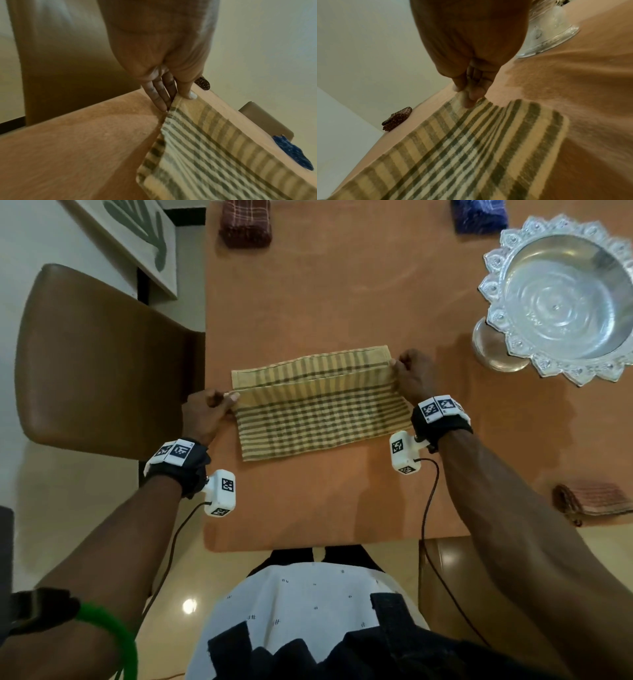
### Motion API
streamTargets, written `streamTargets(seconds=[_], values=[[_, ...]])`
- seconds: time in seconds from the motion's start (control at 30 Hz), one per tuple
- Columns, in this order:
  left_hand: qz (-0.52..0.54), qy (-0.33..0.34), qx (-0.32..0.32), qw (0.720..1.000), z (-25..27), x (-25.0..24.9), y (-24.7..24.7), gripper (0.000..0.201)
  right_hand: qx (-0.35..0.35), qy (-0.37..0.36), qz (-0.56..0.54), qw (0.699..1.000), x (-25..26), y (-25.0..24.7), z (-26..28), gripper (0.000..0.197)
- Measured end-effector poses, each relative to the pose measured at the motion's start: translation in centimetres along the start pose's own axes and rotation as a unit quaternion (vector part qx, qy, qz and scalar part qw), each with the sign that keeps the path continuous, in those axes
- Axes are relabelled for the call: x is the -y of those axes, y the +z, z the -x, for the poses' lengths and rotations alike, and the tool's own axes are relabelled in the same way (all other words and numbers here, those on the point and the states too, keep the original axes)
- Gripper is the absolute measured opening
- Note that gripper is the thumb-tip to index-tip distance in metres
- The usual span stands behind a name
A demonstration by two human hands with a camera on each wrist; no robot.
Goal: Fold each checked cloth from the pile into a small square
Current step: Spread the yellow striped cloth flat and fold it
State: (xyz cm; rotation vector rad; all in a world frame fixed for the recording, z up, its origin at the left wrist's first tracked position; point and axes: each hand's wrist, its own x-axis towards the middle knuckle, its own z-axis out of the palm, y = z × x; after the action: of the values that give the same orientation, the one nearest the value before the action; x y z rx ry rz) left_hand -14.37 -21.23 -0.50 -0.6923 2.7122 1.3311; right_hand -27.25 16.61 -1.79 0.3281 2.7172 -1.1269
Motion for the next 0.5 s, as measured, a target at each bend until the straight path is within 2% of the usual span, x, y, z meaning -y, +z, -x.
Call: streamTargets(seconds=[0.17, 0.33, 0.5], values=[[0.012, -0.019, -0.015, 1.000, -3.4, -0.5, 0.6, 0.028, -0.001, -0.023, -0.021, 1.000, 1.8, 0.4, -2.6, 0.011], [0.017, -0.031, -0.014, 0.999, -5.3, -0.7, 1.3, 0.027, 0.016, -0.061, 0.092, 0.994, 1.9, 0.4, -5.2, 0.021], [-0.001, -0.039, -0.016, 0.999, -6.3, -0.7, 1.5, 0.029, 0.010, -0.087, 0.102, 0.991, 1.9, 0.6, -6.6, 0.023]])
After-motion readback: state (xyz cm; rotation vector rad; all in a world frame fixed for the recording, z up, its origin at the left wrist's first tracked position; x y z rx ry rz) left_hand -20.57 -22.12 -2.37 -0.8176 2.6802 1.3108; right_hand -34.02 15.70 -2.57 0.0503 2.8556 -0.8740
